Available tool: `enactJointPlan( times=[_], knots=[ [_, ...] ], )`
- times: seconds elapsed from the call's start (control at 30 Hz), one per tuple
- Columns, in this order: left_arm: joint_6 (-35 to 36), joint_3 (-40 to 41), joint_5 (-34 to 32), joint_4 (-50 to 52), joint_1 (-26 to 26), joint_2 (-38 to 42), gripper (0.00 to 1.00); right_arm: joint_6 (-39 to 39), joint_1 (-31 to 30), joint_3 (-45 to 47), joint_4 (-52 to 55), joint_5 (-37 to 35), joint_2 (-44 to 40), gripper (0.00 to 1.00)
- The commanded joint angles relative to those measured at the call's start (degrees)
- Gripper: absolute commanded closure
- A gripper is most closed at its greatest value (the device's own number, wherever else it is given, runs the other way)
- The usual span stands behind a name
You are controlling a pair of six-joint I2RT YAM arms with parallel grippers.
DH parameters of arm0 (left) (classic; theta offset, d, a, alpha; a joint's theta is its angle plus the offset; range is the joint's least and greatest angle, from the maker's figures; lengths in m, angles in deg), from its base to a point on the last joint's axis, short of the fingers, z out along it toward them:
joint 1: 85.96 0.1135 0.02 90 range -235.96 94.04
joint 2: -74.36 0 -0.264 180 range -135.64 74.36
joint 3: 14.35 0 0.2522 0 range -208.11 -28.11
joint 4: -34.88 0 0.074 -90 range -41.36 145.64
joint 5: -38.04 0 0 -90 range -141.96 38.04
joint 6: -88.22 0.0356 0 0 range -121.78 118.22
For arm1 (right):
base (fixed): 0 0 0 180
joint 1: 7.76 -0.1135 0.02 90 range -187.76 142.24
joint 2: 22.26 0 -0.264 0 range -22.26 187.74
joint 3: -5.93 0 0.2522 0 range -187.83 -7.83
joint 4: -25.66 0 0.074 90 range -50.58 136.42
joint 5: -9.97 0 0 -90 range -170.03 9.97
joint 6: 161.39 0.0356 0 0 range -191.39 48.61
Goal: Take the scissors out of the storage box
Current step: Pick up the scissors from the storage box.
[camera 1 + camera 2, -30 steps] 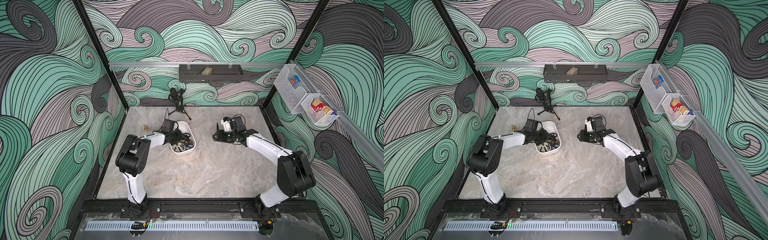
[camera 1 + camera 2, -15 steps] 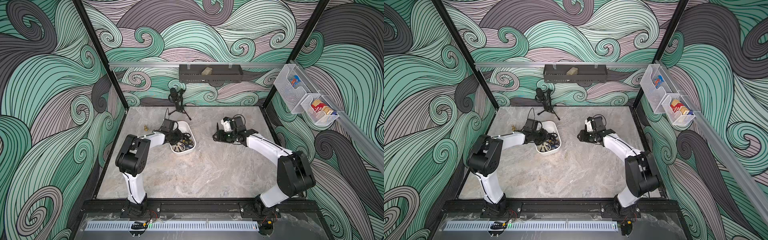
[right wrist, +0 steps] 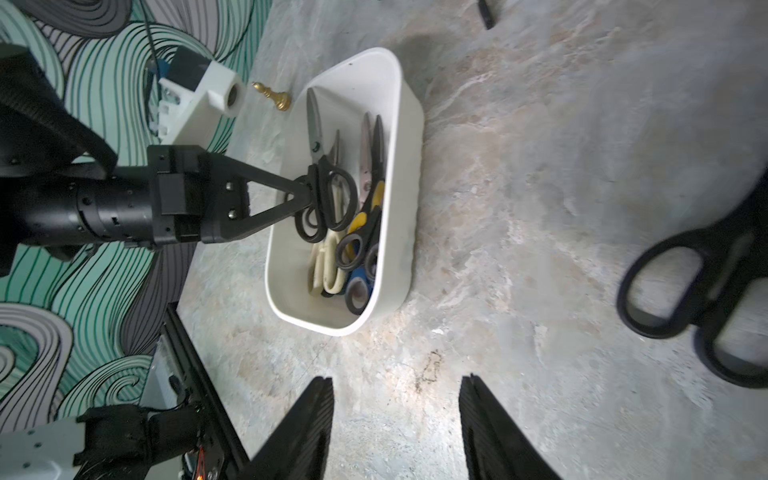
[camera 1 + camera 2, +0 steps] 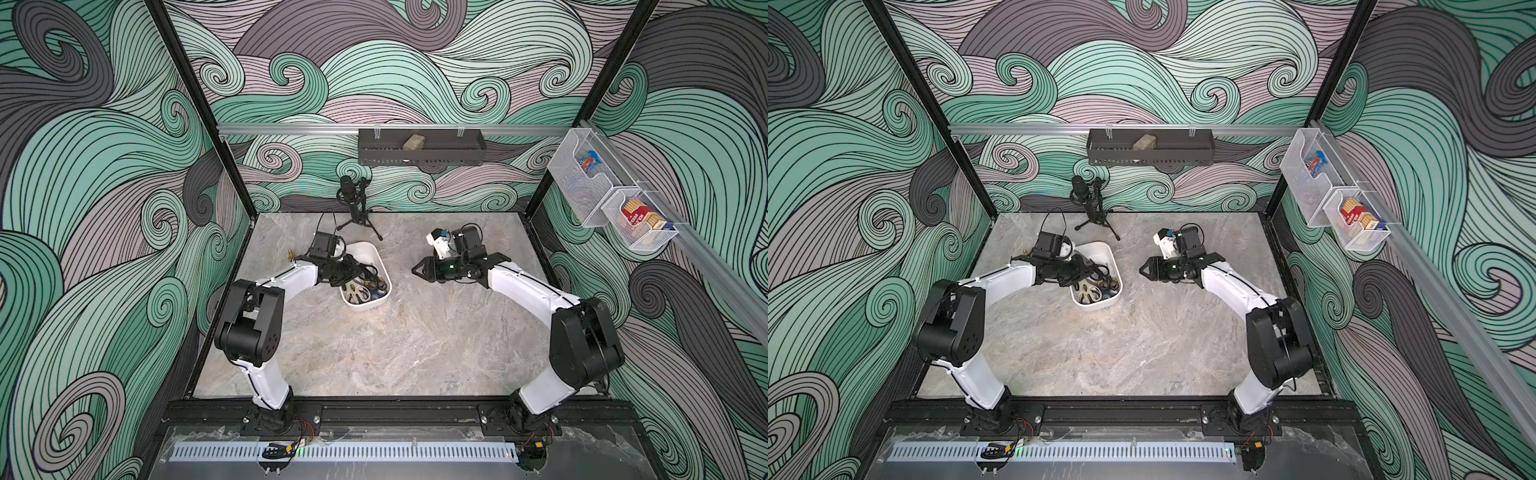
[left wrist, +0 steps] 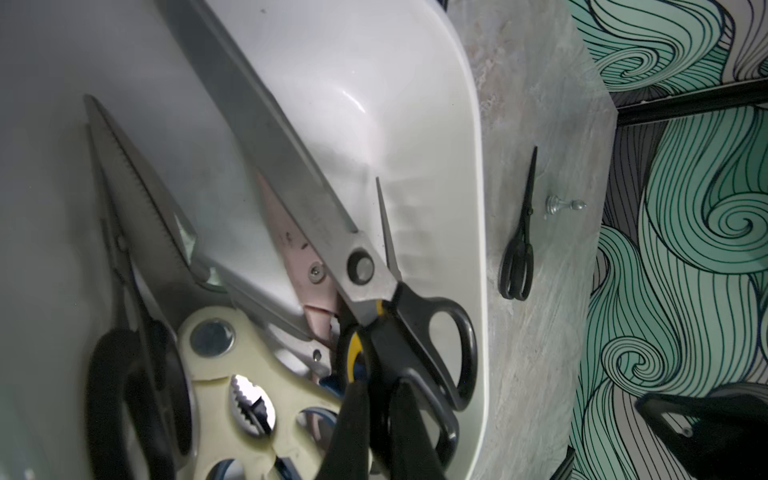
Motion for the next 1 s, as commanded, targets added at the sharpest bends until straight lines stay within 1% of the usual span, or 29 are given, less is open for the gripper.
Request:
enactJointPlan(
  times=[0.0, 0.1, 0.2, 0.33, 0.47, 0.63, 0.77, 0.97],
  knots=[
    [8.5, -3.2, 6.5, 4.5, 0.6, 1.7, 1.0, -1.6, -1.4, -1.6, -2.0, 9.0, 2.0, 0.46],
    [10.9, -3.3, 10.8, 5.7, 0.7, 2.1, 1.0, -1.2, -2.4, -2.0, -3.4, 11.5, 3.4, 0.43],
    [10.4, -1.3, 15.3, 2.9, 0.7, 3.6, 1.0, -1.0, -3.0, -2.5, -3.9, 12.7, 4.6, 0.43],
    [10.7, 0.2, 17.3, 2.1, 0.7, 5.4, 1.0, -0.6, -3.7, -2.9, -4.4, 13.8, 6.0, 0.43],
    [10.5, 2.3, 21.2, -0.1, 0.5, 7.0, 1.0, 0.0, -4.2, -3.1, -5.1, 13.7, 6.6, 0.44],
    [11.0, 3.7, 21.3, 0.2, -0.4, 8.3, 1.0, 1.6, -4.6, -3.5, -6.5, 13.7, 7.2, 0.45],
    [12.6, 4.0, 19.4, 1.4, -2.0, 8.9, 1.0, 3.1, -4.7, -3.5, -8.0, 13.7, 7.2, 0.46],
    [13.7, 4.2, 19.3, 1.9, -3.6, 9.8, 1.0, 4.1, -4.8, -3.5, -9.0, 13.3, 7.9, 0.51]
  ],
)
